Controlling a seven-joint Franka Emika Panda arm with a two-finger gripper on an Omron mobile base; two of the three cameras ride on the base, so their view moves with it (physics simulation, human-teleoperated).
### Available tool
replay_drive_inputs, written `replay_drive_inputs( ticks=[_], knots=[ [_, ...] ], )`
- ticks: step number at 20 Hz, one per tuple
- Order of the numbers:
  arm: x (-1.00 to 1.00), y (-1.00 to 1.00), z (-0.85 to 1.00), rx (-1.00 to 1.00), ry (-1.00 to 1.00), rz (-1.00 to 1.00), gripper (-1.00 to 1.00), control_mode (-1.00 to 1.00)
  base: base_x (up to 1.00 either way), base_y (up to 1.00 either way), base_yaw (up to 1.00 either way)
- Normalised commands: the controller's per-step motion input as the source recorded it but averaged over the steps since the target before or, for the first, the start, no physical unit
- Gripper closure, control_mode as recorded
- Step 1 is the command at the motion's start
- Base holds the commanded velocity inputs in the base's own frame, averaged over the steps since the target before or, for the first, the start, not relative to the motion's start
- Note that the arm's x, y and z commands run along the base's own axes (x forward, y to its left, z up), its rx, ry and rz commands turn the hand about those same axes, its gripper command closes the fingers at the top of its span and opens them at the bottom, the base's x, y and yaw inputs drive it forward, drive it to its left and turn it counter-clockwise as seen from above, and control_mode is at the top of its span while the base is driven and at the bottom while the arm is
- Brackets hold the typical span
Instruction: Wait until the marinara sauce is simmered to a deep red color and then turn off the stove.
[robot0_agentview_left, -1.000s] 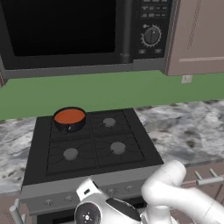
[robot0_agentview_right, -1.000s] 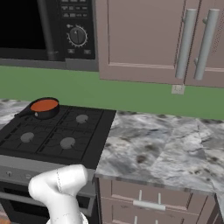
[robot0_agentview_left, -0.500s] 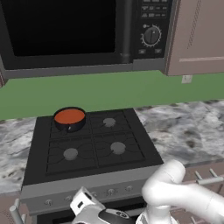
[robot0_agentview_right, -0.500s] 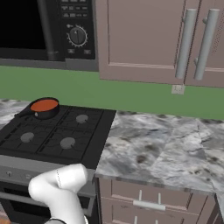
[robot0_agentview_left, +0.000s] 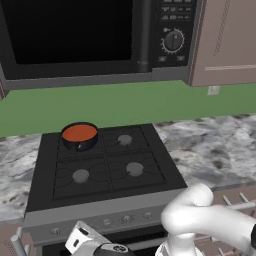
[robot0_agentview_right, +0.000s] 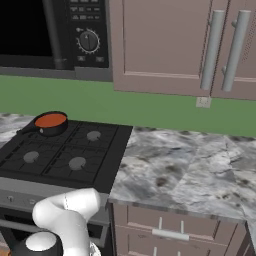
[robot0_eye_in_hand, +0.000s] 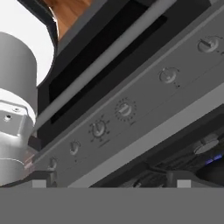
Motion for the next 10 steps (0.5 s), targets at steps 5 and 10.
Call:
replay_drive_inputs(
  ticks=[5,10],
  knots=[
    [0.24,0.15,0.0,-0.06,0.0,0.07,-1.0,-1.0,0.0,0.0,0.0],
    [0.2,0.14,-0.04,-0.09,-0.01,0.01,-1.0,-1.0,0.0,0.0,0.0]
  ],
)
